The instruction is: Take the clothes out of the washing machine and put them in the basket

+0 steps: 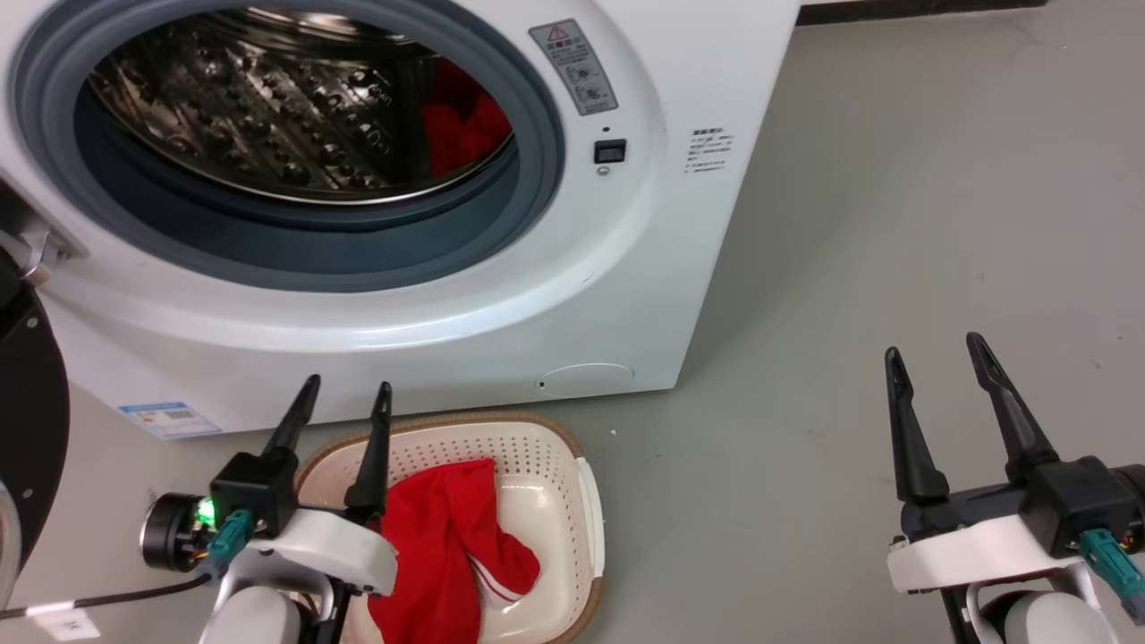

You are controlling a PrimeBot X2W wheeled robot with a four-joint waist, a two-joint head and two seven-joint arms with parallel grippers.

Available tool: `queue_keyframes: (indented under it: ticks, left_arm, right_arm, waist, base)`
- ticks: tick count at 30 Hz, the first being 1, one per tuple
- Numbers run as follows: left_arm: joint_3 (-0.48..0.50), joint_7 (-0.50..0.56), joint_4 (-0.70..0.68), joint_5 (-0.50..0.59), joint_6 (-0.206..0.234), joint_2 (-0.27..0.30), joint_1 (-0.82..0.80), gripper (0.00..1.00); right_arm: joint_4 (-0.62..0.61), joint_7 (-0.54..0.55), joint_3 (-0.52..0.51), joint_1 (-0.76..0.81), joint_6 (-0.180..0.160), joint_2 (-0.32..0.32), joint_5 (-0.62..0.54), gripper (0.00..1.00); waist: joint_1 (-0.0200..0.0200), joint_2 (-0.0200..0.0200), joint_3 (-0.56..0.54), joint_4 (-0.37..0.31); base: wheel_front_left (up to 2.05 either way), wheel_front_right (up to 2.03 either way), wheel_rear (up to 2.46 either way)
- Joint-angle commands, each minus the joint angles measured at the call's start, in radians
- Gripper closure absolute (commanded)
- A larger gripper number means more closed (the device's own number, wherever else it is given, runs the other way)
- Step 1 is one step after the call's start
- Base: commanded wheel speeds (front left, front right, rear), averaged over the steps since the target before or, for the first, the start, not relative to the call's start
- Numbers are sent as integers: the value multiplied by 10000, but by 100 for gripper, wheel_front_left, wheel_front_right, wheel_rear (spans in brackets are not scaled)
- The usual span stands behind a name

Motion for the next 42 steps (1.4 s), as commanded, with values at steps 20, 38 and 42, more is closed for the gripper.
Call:
queue_keyframes:
  ticks: [20, 38, 42]
  left_arm:
    - [564, 1565, 463, -514, -634, 1522, -3631, 0]
    - [-970, 5680, 3809, -2922, -722, 4185, -12442, 0]
    - [-1391, 6121, 4221, -3016, -723, 4332, -13437, 0]
  right_arm:
    - [-488, -26, -36, -406, -14, 14, 651, 0]
    - [-932, -28, 429, -1527, -14, 20, 1646, 0]
    - [-1011, -28, 714, -1539, -14, 17, 1793, 0]
  waist:
    - [2, 0, 2634, -1142]
    - [2, 0, 6584, -2914]
    - [2, 0, 6895, -3262]
  base:
    - [0, 0, 0]
    - [0, 0, 0]
    - [0, 0, 0]
